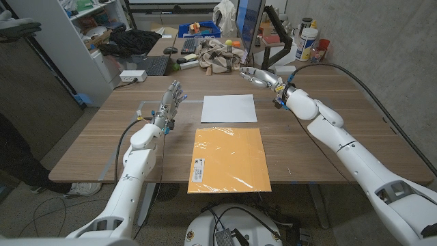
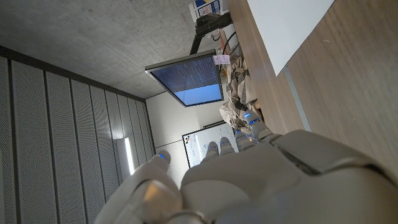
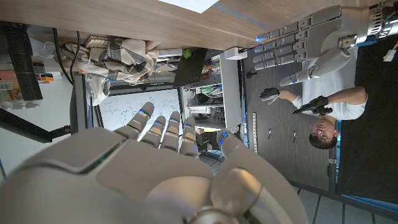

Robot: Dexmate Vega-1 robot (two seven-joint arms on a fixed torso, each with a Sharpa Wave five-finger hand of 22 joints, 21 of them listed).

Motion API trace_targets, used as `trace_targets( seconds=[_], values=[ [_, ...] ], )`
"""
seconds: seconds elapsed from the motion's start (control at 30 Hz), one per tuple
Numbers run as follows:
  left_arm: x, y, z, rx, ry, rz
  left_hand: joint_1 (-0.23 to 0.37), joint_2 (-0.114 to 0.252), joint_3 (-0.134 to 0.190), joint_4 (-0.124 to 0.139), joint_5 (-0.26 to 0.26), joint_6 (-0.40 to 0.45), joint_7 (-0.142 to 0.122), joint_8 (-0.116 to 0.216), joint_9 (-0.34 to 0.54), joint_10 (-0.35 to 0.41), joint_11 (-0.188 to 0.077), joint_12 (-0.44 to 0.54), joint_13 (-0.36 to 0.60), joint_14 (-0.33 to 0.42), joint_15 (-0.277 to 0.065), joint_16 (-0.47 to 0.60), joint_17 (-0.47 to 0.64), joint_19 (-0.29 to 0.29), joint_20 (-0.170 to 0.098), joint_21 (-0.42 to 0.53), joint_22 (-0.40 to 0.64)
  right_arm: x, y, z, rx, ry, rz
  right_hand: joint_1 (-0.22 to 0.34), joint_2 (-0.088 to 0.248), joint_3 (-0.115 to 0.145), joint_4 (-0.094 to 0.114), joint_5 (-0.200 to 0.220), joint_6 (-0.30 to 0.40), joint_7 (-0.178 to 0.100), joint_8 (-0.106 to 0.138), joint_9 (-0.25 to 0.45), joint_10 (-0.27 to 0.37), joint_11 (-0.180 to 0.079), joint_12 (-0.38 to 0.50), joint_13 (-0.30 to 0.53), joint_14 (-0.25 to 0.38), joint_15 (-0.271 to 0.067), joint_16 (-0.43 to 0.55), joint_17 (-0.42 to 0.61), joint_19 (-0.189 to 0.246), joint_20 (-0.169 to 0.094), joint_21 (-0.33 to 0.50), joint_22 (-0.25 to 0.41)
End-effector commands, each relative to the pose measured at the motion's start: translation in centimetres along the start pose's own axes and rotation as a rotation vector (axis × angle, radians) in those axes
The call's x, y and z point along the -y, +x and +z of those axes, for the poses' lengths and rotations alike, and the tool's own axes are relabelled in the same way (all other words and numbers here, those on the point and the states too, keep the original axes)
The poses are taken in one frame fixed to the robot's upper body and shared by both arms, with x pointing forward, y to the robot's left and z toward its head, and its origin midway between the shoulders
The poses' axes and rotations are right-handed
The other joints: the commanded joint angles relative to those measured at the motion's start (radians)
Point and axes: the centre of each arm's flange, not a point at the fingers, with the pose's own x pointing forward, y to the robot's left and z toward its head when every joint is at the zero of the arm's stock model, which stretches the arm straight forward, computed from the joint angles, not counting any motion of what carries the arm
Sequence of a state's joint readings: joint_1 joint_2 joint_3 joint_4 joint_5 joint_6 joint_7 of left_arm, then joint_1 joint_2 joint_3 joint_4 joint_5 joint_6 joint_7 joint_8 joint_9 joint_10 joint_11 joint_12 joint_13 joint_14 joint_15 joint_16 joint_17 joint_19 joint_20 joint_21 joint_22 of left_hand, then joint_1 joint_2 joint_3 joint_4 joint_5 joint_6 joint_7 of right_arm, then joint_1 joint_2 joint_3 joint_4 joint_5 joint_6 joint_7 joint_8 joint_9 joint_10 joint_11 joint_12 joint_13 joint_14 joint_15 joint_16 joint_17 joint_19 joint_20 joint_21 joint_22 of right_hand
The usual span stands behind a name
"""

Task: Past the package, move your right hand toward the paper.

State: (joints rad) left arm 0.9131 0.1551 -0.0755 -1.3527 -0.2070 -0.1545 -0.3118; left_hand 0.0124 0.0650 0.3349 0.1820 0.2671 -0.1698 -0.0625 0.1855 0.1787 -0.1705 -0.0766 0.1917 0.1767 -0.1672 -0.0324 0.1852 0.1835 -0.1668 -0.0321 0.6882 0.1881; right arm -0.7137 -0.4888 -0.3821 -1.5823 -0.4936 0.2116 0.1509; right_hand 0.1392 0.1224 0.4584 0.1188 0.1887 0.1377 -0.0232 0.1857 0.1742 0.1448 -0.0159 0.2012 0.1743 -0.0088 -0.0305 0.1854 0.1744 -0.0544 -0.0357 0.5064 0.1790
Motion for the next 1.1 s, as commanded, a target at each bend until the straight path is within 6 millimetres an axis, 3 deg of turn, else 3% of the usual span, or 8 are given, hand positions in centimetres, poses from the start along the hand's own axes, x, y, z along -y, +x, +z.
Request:
trace_targets(
  seconds=[0.03, 1.1],
  values=[
    [0.5, 0.1, 0.2, 0.002, 0.016, -0.005, 0.003, 0.098, -0.004, 0.002, 0.006, -0.088, -0.002, 0.003, 0.004, -0.081, -0.003, 0.006, 0.004, -0.126, -0.025, 0.005, 0.004, -0.129, -0.028, 0.0, 0.003, 0.1, 0.2, 0.7, 0.017, -0.09, 0.021, 0.012, 0.063, 0.007, -0.002, -0.003, 0.008, -0.003, 0.003, 0.004, 0.004, -0.006, 0.002, 0.003, 0.008, -0.023, 0.006, 0.002, 0.006, -0.081, -0.001, 0.003],
    [0.9, -0.3, 0.3, 0.004, 0.032, -0.012, 0.003, 0.1, -0.006, 0.003, 0.008, -0.087, -0.015, 0.003, 0.004, -0.083, -0.002, 0.005, 0.004, -0.127, -0.024, 0.005, 0.004, -0.131, -0.027, -0.001, 0.003, -0.5, 1.6, 3.6, 0.082, -0.271, 0.079, 0.011, 0.05, -0.004, -0.003, -0.007, 0.02, -0.015, 0.004, 0.005, 0.0, -0.018, -0.001, 0.003, 0.002, -0.025, 0.003, 0.002, 0.002, -0.08, -0.013, 0.003]
  ],
)
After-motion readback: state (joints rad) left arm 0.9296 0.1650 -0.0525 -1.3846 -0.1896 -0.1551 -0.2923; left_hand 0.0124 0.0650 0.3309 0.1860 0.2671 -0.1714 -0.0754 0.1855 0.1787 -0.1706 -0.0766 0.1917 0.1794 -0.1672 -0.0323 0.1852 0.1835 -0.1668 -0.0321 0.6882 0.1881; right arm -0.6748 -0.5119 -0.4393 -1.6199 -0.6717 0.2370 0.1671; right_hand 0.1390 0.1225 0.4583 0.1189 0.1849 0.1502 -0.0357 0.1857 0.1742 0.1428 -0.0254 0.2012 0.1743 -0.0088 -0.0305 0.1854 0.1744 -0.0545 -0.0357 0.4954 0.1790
